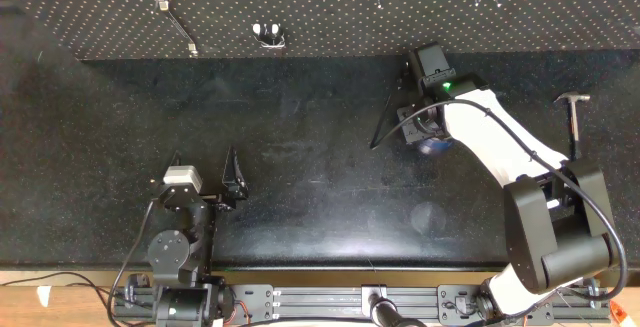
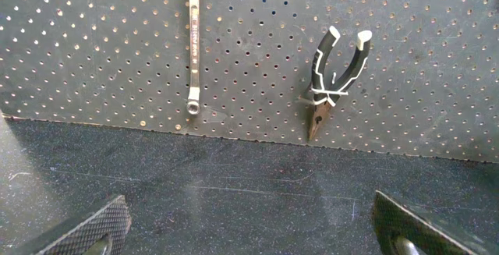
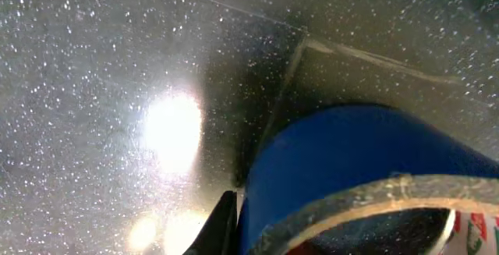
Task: Place Tools Onto Pegboard
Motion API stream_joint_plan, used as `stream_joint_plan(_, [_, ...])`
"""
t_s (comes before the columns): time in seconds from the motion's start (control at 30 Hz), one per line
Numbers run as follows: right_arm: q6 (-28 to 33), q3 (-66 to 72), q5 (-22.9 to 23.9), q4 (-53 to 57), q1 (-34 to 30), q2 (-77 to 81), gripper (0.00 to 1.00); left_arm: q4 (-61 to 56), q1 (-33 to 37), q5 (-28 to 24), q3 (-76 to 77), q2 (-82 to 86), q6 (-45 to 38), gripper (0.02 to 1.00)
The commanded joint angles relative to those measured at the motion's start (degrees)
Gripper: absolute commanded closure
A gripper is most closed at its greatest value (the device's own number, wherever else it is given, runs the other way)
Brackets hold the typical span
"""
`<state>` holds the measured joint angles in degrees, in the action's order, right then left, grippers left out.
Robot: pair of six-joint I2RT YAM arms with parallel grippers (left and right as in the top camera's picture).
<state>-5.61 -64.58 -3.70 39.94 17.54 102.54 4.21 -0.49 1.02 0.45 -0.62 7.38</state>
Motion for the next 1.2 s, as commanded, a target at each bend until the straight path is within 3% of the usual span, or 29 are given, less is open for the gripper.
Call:
stream_joint_plan(0.03, [-0.5,-0.9,1.6,-0.6,0.7,-3.8,0.925,0.3,-0.3,-0.2,-0.1,0.4,0.3,0.023])
stream_joint_plan(0.17, [-4.9,-0.9,1.6,-7.8,4.4,-18.4,0.925,0.3,-0.3,-0.2,-0.1,0.4,0.3,0.023])
stream_joint_plan(0.27, [-4.9,-0.9,1.9,-13.2,8.8,-27.5,0.925,0.3,-0.3,-0.2,-0.1,0.4,0.3,0.023])
stream_joint_plan(0.33, [-5.8,-0.9,5.9,-17.7,11.8,-30.8,0.925,0.3,-0.3,-0.2,-0.1,0.4,0.3,0.023])
stream_joint_plan(0.53, [-6.8,-0.9,12.7,-31.7,16.5,-25.6,0.925,0.3,-0.3,-0.2,-0.1,0.4,0.3,0.023])
stream_joint_plan(0.77, [-6.6,-0.9,20.2,-46.1,17.5,-14.1,0.925,0.3,-0.3,-0.2,-0.1,0.4,0.3,0.023])
stream_joint_plan(0.9, [1.3,-0.9,20.6,-53.2,17.5,-9.0,0.925,0.3,-0.3,-0.2,-0.1,0.4,0.3,0.020])
stream_joint_plan(1.03, [1.7,-0.9,26.0,-57.3,17.5,-5.5,0.925,0.3,-0.3,-0.2,-0.1,0.4,0.3,0.025])
stream_joint_plan(1.17, [8.5,-0.9,27.2,-63.6,17.4,-2.6,0.925,0.3,-0.3,-0.2,-0.1,0.4,0.3,0.023])
stream_joint_plan(1.2, [8.8,-0.9,27.3,-63.6,17.4,-2.6,0.884,0.3,-0.3,-0.2,-0.1,0.4,0.3,0.023])
